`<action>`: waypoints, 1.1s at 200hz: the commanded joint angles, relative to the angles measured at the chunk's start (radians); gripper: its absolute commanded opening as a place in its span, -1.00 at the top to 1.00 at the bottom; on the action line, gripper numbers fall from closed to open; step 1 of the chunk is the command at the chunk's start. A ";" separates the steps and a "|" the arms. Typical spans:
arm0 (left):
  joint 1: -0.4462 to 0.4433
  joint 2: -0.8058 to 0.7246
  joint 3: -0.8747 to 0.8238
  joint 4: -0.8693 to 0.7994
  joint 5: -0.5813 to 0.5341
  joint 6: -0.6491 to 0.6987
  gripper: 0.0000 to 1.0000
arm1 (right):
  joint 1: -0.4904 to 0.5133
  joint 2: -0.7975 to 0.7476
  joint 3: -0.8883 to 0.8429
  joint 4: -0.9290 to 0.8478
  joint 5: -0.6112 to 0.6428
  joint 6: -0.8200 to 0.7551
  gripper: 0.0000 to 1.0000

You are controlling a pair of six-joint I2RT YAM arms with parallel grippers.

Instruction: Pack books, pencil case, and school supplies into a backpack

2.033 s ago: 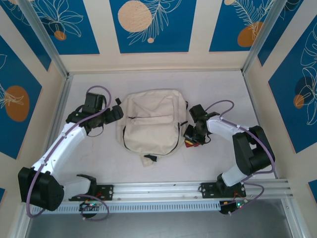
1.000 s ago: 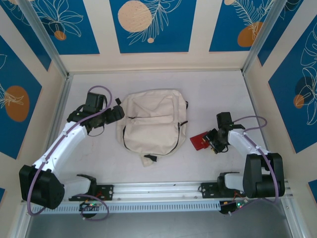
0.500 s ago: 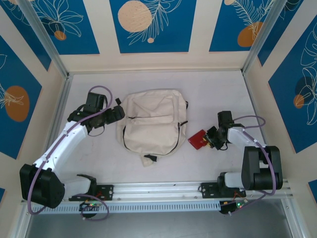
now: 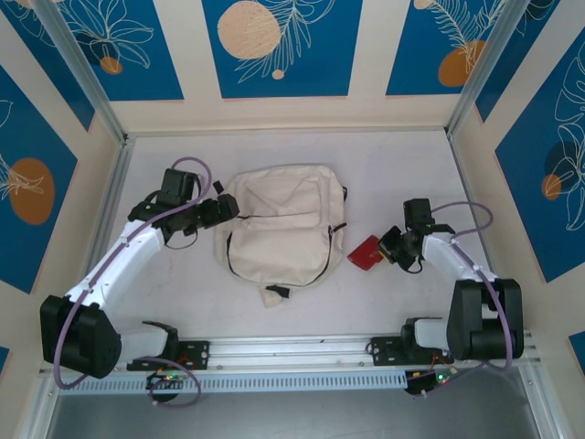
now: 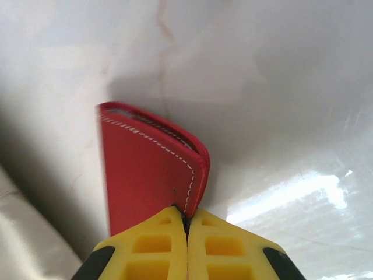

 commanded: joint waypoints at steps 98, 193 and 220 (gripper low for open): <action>-0.205 0.137 0.003 0.500 0.457 -0.236 -1.00 | 0.092 -0.099 0.219 0.157 -0.548 0.009 1.00; -0.289 0.287 0.060 0.770 0.579 -0.482 -0.44 | 0.198 0.021 0.250 0.438 -0.790 0.167 1.00; -0.296 0.296 0.072 0.775 0.601 -0.489 -0.18 | 0.210 0.042 0.245 0.500 -0.830 0.193 0.99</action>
